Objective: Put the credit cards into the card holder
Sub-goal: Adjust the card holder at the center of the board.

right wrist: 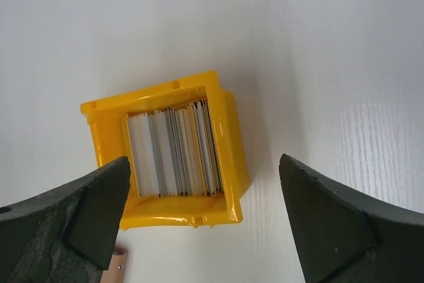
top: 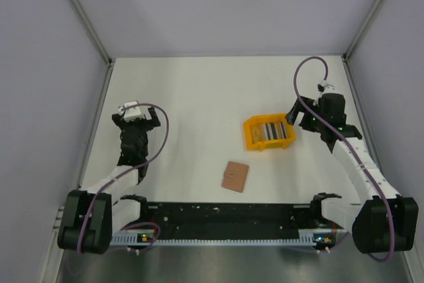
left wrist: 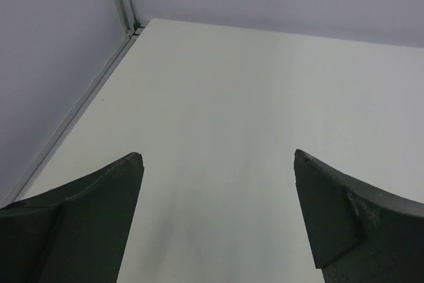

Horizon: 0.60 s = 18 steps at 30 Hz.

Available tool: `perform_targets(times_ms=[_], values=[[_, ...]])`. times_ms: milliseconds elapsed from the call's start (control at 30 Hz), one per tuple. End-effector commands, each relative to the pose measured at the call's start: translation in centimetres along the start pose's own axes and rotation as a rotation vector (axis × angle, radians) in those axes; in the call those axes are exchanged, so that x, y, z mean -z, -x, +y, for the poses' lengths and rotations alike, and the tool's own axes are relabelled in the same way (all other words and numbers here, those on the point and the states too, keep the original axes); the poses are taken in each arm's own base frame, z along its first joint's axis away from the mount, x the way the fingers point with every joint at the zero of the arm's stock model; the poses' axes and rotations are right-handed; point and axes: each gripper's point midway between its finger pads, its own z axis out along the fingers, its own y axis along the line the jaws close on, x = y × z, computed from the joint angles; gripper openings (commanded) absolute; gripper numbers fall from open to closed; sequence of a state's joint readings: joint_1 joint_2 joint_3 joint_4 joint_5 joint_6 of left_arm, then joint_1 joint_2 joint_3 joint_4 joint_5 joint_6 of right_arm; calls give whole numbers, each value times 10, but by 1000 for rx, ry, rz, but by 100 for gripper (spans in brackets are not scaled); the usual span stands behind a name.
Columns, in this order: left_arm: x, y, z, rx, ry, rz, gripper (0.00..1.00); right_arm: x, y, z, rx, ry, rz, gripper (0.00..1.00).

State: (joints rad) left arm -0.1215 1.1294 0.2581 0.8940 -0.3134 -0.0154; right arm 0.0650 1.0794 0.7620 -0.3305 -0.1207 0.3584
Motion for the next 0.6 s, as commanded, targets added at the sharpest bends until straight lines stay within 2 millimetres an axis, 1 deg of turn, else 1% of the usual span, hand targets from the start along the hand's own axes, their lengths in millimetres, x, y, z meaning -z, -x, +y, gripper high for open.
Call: perform_targets(times_ms=[0,33,67,100,133,167,200,233,267,300,333,400,433,467,533,567], values=[[1,34,-5,35,-21,-48,98,17,33,16,35,35,-96,93],[1,39,-11,42,-55,-47,99,19,33,16,35,39,-98,93],[3,42,-23,38,-123,-26,99,20,33,18,35,46,-100,93],[7,46,-43,9,-245,-8,99,22,34,19,35,50,-105,93],[14,50,-66,-7,-384,4,98,24,35,21,40,58,-107,93],[16,58,-74,21,-426,6,98,26,35,23,39,68,-108,93],[12,63,-73,110,-387,40,98,30,36,27,44,88,-113,93],[7,61,-62,248,-274,123,98,33,36,30,48,104,-118,93],[6,48,-47,363,-124,233,99,35,36,31,48,114,-123,93],[5,40,-39,358,-55,304,99,38,37,33,49,124,-126,93],[4,40,-43,332,-81,326,98,40,37,36,49,136,-131,93],[6,44,-55,344,-140,357,98,46,40,41,49,164,-141,93],[8,48,-63,359,-189,351,98,47,39,43,44,174,-140,93],[14,51,-78,374,-284,350,99,49,39,47,41,192,-139,93],[22,52,-89,408,-357,337,98,52,31,54,29,240,-115,93],[25,49,-92,425,-371,348,98,53,26,60,18,278,-93,93]])
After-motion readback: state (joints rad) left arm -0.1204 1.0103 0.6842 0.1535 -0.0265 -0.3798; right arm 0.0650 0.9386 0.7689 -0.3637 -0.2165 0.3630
